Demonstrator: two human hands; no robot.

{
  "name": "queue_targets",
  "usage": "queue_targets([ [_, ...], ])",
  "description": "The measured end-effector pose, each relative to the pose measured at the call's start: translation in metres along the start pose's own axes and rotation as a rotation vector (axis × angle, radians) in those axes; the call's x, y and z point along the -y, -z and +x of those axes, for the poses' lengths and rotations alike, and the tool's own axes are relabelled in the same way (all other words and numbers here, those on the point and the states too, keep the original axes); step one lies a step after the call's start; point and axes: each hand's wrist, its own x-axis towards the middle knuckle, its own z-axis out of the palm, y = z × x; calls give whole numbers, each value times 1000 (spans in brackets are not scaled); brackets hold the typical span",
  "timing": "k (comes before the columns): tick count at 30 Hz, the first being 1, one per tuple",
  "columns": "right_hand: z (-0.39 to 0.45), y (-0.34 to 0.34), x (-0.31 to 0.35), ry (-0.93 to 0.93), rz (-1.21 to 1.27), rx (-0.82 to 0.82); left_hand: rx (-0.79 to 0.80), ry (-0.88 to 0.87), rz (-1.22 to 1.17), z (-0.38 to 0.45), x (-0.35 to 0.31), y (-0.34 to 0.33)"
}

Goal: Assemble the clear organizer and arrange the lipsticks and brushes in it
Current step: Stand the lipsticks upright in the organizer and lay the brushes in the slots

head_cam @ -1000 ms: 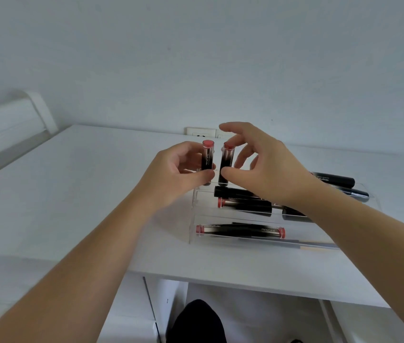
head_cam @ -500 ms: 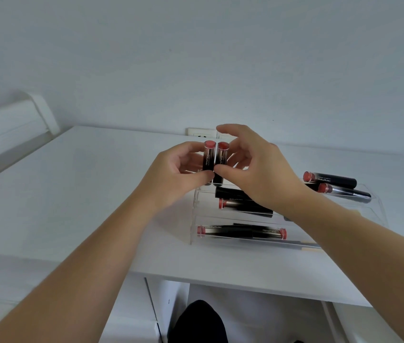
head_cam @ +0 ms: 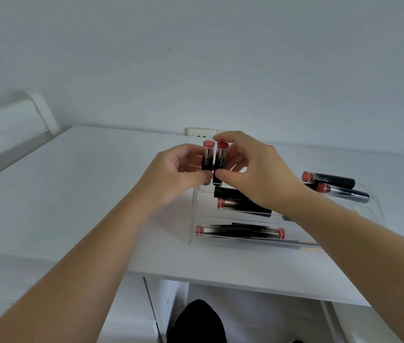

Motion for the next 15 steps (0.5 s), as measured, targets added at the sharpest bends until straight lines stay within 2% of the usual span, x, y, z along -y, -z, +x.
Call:
queue_targets([
  [15, -1, -1, -1, -16, 36, -4, 18, 19, 21, 0, 0, 1],
])
